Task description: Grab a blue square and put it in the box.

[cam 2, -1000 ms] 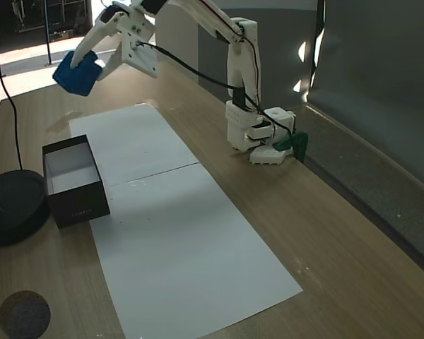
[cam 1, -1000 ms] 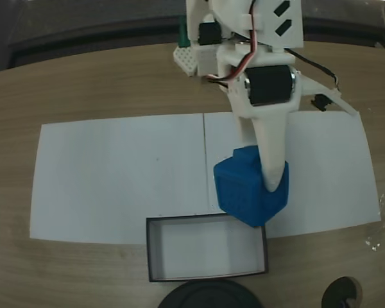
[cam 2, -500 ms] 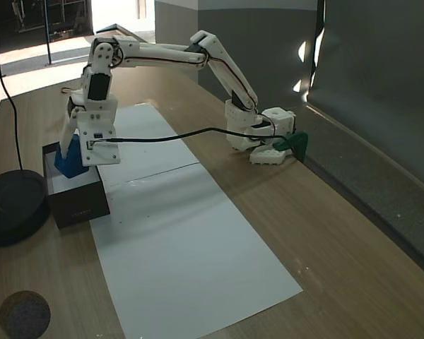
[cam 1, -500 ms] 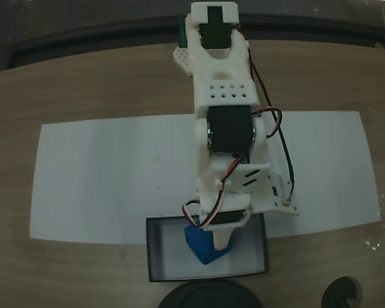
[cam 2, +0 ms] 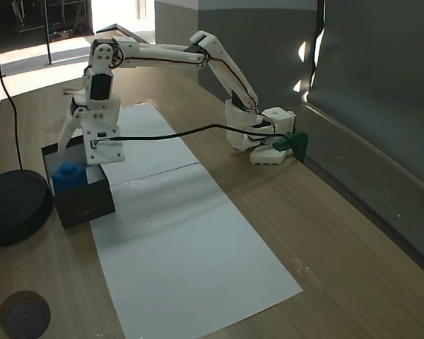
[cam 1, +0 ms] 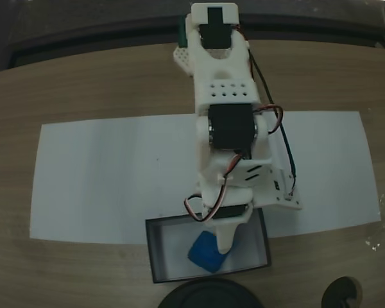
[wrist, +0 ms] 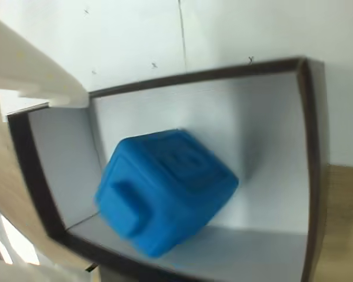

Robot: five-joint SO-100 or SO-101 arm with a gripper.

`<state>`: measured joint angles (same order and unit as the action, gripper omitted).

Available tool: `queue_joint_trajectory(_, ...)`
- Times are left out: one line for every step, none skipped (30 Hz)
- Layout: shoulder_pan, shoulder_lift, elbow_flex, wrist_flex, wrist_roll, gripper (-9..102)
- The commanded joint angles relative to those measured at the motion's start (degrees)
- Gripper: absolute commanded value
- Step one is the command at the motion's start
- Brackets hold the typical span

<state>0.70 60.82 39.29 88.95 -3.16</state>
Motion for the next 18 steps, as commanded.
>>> queue_joint_trajectory(-1.14, 13.45, -3.60, 1.41, 0.18, 21)
queue_joint_trajectory(-1.23, 16.70, -3.60, 2.37, 0.35, 17)
queue_joint_trajectory(-1.41, 20.39, -3.60, 3.16, 1.49, 13)
queue_joint_trajectory(-1.49, 24.26, -3.60, 3.87, 2.99, 8)
queue_joint_trajectory(-1.41, 28.21, -3.60, 4.48, 3.87, 3)
queue_joint_trajectory(-1.23, 32.26, -3.52, 5.19, 4.04, 0)
queue_joint_trajectory(-1.05, 36.30, -3.34, 6.33, 4.13, 0)
queue_joint_trajectory(-0.97, 40.25, -2.99, 7.65, 4.39, 0)
queue_joint_trajectory(-0.97, 43.59, -2.99, 9.32, 4.48, 0)
queue_joint_trajectory(-0.97, 46.93, -2.72, 10.11, 4.48, 0)
queue_joint_trajectory(-0.97, 50.80, -0.97, 10.20, 4.48, 0)
queue_joint_trajectory(-0.97, 54.23, 1.41, 10.11, 4.48, 0)
queue_joint_trajectory(-0.97, 57.83, 3.96, 10.11, 4.48, 0)
queue_joint_trajectory(-1.05, 61.61, 6.86, 10.11, 4.48, 0)
queue_joint_trajectory(-1.14, 65.39, 10.55, 10.02, 4.48, 0)
queue_joint_trajectory(-1.14, 69.17, 14.06, 10.02, 4.57, 0)
queue_joint_trajectory(-1.32, 73.04, 17.75, 9.93, 4.57, 0)
queue_joint_trajectory(-1.23, 76.82, 21.80, 9.40, 4.57, 0)
